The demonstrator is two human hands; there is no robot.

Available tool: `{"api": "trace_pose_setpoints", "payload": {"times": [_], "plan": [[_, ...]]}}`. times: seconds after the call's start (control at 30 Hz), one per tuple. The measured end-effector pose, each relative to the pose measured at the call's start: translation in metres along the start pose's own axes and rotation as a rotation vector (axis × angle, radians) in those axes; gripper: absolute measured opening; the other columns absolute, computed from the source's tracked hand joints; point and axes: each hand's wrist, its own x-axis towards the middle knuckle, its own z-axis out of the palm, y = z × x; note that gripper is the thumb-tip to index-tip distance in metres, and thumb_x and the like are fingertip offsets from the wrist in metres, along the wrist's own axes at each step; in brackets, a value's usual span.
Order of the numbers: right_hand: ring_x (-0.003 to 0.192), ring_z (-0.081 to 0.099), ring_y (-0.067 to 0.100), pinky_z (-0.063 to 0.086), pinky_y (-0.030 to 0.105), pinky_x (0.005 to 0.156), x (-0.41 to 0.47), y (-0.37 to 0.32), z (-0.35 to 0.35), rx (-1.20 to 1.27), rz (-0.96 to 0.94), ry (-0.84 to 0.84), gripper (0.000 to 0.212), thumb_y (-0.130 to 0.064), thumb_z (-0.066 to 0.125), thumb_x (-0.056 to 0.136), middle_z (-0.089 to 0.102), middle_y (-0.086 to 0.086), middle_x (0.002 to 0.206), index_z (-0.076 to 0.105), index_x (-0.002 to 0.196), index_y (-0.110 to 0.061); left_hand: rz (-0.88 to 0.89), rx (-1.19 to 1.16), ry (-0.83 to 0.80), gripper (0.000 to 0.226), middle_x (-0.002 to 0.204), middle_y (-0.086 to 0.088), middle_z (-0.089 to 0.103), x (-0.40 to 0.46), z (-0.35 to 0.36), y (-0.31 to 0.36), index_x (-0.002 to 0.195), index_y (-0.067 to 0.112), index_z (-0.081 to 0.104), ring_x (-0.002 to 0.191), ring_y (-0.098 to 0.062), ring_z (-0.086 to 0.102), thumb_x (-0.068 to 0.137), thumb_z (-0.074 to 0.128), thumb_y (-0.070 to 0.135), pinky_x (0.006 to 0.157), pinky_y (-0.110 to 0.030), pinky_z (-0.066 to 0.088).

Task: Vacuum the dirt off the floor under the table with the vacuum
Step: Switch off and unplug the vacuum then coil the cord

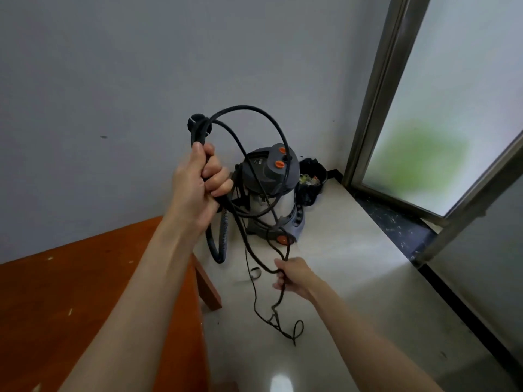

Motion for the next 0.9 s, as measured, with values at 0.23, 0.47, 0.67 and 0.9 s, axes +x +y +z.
{"api": "trace_pose_setpoints", "payload": {"times": [0.23,0.47,0.67,0.9], "plan": [[0.088,0.060,0.038,0.048,0.041,0.077,0.001,-0.012,-0.083,-0.457,-0.243,0.581,0.035,-0.025,0.046,0.099,0.065,0.023,0.089,0.062,0.086,0.003,-0.026,0.719,0.205,0.030,0.049,0.009,0.037,-0.005,-0.053,-0.017,0.080,0.017,0.044,0.037,-0.002,0.031,0.103,0.027,0.026,0.038,-0.015,0.028],[0.030,0.019,0.006,0.015,0.016,0.029,-0.012,-0.013,-0.145,0.176,-0.096,0.325,0.026,-0.017,0.043,0.101,0.024,-0.004,0.043,0.053,0.082,-0.003,0.024,1.074,0.341,0.028,0.064,0.000,0.041,-0.004,-0.093,-0.015,0.082,0.019,0.047,0.053,-0.015,0.038,0.102,0.029,0.028,0.052,-0.029,0.033],[0.025,0.018,0.004,0.014,0.018,0.028,-0.024,-0.006,-0.176,0.669,-0.131,0.142,0.034,-0.025,0.036,0.103,0.020,0.000,0.033,0.041,0.071,-0.013,0.141,1.155,0.536,0.028,0.068,-0.001,0.045,0.001,-0.121,-0.011,0.099,0.011,0.048,0.058,-0.019,0.044,0.103,0.026,0.028,0.056,-0.031,0.036],[0.024,0.020,0.007,0.015,0.016,0.029,-0.020,-0.041,-0.130,0.926,-0.133,0.139,0.026,-0.012,0.032,0.098,0.025,-0.006,0.033,0.050,0.080,-0.010,0.005,1.205,0.272,0.028,0.069,-0.002,0.045,-0.014,-0.109,-0.059,0.084,0.020,0.048,0.059,-0.016,0.042,0.102,0.029,0.029,0.052,-0.026,0.033]]}}
